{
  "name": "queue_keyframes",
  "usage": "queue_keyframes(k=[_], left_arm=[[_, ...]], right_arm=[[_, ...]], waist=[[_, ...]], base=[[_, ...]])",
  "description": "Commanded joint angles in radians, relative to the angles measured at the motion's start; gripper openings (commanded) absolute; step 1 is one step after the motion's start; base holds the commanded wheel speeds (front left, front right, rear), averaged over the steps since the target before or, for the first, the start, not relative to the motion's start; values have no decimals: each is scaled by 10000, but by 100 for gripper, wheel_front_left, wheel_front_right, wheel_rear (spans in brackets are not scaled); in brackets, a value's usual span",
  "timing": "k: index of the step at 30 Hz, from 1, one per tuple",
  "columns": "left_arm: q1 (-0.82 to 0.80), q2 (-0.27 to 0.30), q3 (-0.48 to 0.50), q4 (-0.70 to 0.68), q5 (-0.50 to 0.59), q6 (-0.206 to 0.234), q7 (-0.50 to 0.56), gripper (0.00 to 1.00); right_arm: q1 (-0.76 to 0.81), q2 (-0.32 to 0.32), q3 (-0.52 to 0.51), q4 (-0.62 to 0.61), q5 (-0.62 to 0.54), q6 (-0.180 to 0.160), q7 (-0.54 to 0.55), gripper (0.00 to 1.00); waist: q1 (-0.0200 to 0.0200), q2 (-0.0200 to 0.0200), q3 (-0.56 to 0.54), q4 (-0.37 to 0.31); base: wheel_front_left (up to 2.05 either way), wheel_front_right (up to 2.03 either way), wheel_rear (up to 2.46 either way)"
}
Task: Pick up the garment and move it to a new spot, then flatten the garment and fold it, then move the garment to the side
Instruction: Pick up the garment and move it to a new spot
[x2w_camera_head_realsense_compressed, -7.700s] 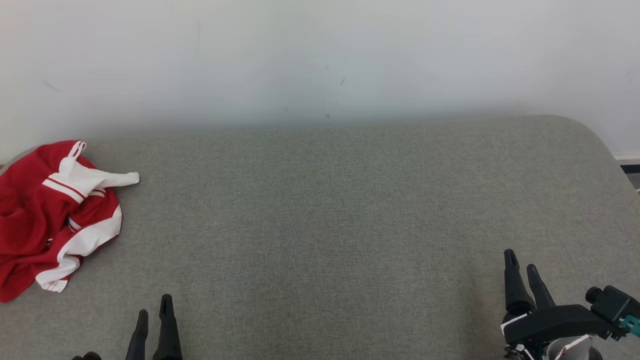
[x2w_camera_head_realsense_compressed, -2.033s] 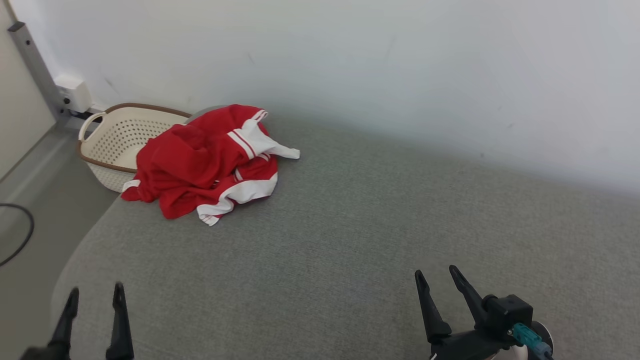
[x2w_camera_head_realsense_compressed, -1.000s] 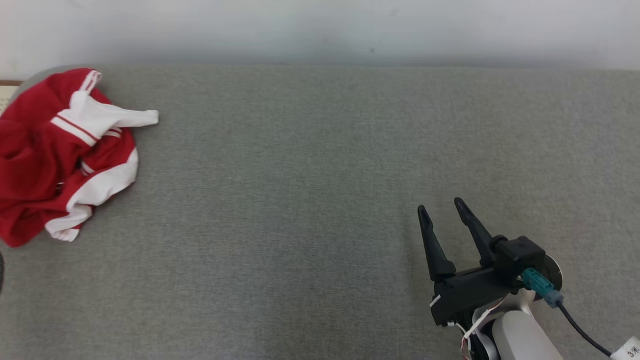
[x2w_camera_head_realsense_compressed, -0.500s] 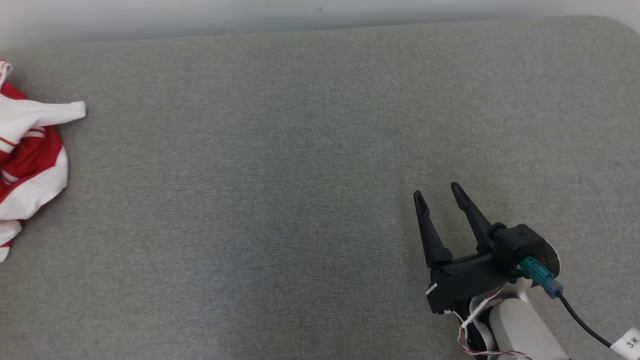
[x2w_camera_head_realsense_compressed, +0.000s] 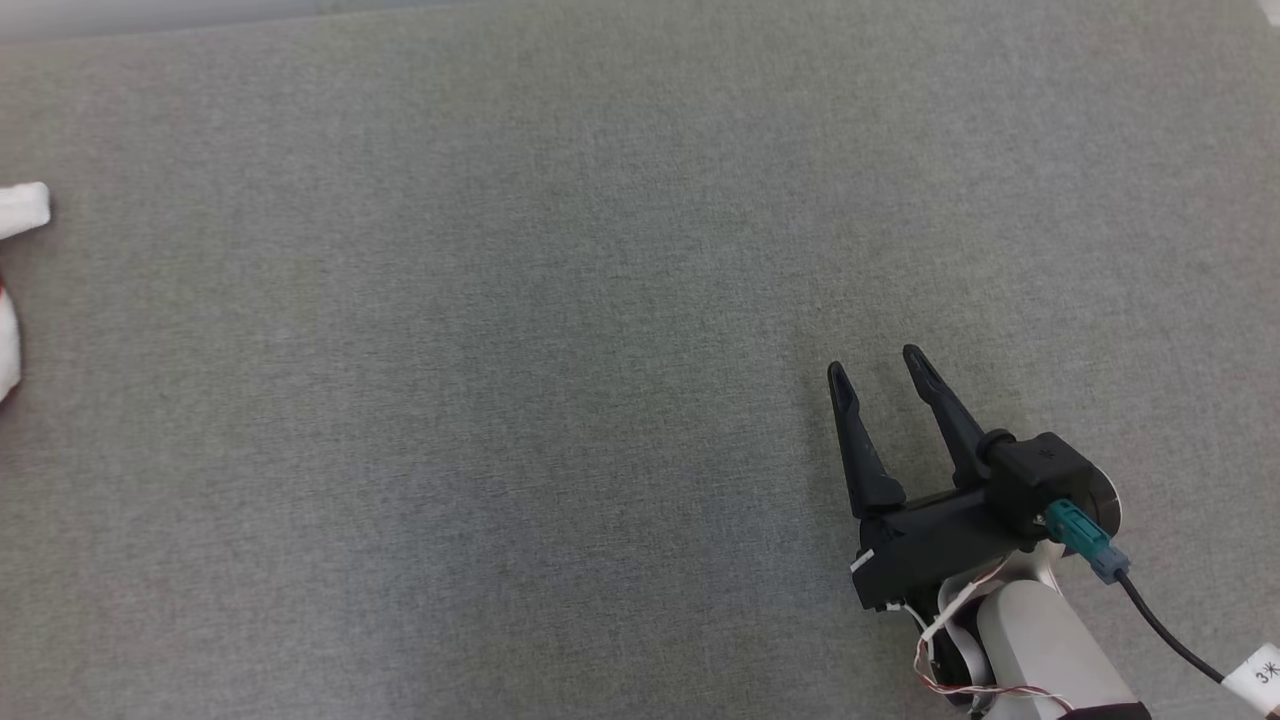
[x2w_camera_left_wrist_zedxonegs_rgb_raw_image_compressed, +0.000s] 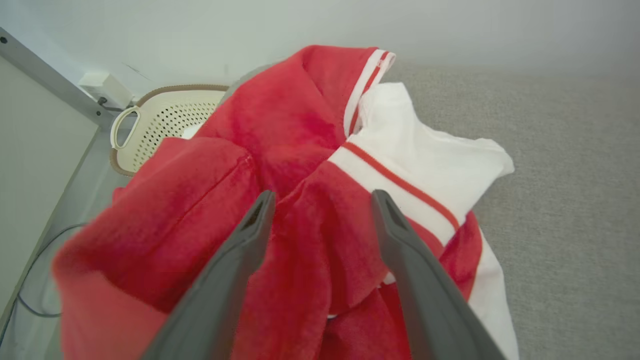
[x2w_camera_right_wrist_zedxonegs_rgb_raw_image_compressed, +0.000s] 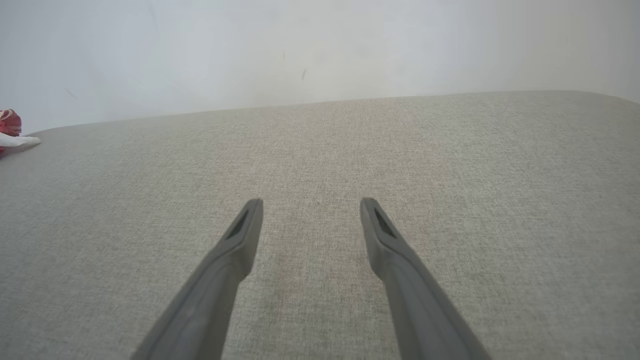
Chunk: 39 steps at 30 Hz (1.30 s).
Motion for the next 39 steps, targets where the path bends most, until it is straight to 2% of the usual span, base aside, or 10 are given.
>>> queue_keyframes(k=[1, 5, 10, 11, 12, 13, 28, 31, 33, 39], left_arm=[[-102, 110, -240, 258, -110, 7, 280, 100], [-60, 162, -754, 617, -468, 5, 949, 100], [181, 270, -1145, 762, -880, 0, 982, 100], [179, 405, -1261, 779, -892, 0, 913, 71], [173, 445, -1362, 787, -951, 1, 871, 23], [187, 442, -1485, 785, -1011, -1, 816, 0], [-595, 803, -3027, 165, -1248, -1, -1470, 0], [-860, 779, -3251, -104, -1446, -2, -1784, 0], [-1105, 899, -3486, -344, -1325, -2, -1955, 0], [-1749, 785, -3956, -1129, -1076, -2, -2276, 0]], right_arm=[[-139, -1, 59, -11, -41, 8, -75, 100], [-220, 7, 140, -5, -58, 8, -83, 100], [-276, 24, 177, 28, -70, 8, -99, 100], [-268, 30, 172, 38, -82, 8, -102, 100], [-263, 36, 161, 46, -98, 8, -91, 100], [-264, 36, 145, 48, -98, 8, -98, 100], [-129, 22, 131, 277, -62, 8, -156, 100], [-73, 43, 125, 350, -29, 8, -168, 100], [-17, 63, 137, 424, -1, 8, -181, 100], [162, 141, 127, 587, 102, 8, -243, 100]], waist=[[-1, -1, 148, -135], [-1, -1, 276, -290], [-1, -1, 343, -452], [-1, -1, 346, -481], [-1, -1, 345, -499], [-1, -1, 336, -511], [-1, -1, -191, 5], [-1, -1, -442, 101], [-1, -1, -636, 145], [-1, -1, -1215, 174]], base=[[0, 0, 0], [0, 0, 0], [0, 0, 0], [0, 0, 0], [0, 0, 0], [0, 0, 0], [0, 0, 0], [0, 0, 0], [0, 0, 0], [0, 0, 0]])
